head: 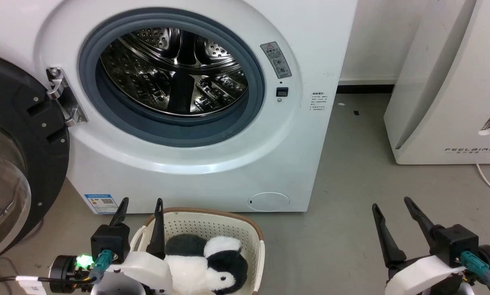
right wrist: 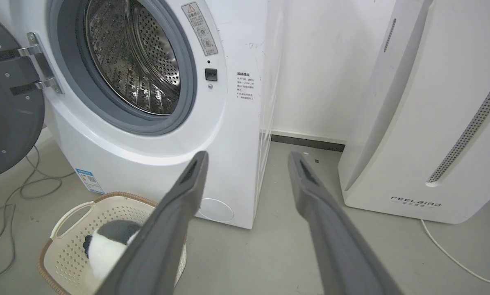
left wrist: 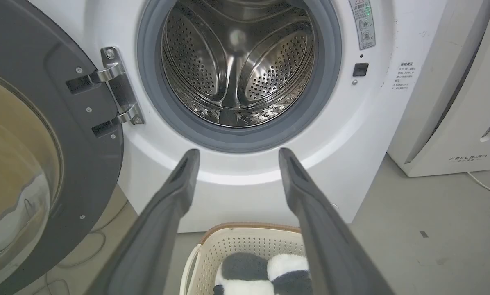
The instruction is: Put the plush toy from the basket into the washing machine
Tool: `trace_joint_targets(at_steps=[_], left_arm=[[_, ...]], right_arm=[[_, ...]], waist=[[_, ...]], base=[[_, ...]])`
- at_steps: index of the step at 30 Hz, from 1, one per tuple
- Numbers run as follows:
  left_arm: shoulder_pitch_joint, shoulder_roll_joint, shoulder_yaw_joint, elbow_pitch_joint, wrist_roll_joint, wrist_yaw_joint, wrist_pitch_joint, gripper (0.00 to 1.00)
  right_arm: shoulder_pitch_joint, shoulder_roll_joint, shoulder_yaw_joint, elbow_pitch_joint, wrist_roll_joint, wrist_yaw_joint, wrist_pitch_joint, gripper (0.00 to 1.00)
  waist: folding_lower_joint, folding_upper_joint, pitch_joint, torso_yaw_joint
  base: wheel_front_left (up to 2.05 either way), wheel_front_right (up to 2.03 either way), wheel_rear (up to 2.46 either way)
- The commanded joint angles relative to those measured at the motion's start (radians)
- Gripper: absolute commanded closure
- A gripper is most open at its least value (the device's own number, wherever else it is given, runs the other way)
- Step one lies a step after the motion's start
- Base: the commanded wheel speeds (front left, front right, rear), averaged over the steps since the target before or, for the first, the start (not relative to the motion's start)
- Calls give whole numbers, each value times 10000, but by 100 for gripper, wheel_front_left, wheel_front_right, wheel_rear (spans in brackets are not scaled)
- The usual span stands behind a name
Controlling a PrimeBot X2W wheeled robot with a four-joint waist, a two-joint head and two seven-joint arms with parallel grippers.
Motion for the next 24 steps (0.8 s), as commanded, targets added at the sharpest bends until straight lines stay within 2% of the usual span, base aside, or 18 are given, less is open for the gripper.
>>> trace_joint_targets(at_steps=[1, 13, 24], left_arm=[[-140, 13, -21, 96, -33, 23, -112, 0], [-947, 105, -205, 1177, -45, -57, -362, 0], [-2071, 217, -351, 2925, -165, -275, -507, 0]], right_arm=[[-10, -1, -47, -89, 123, -1, -105, 0], [-198, -1, -91, -332, 519, -2, -354, 0], [-546, -2, -58, -537, 908, -3, -583, 0]], waist=[[0, 0, 34, -7], [0, 0, 538, -159], [0, 0, 1325, -445]], base=[[0, 0, 0], [0, 0, 0], [0, 0, 0]])
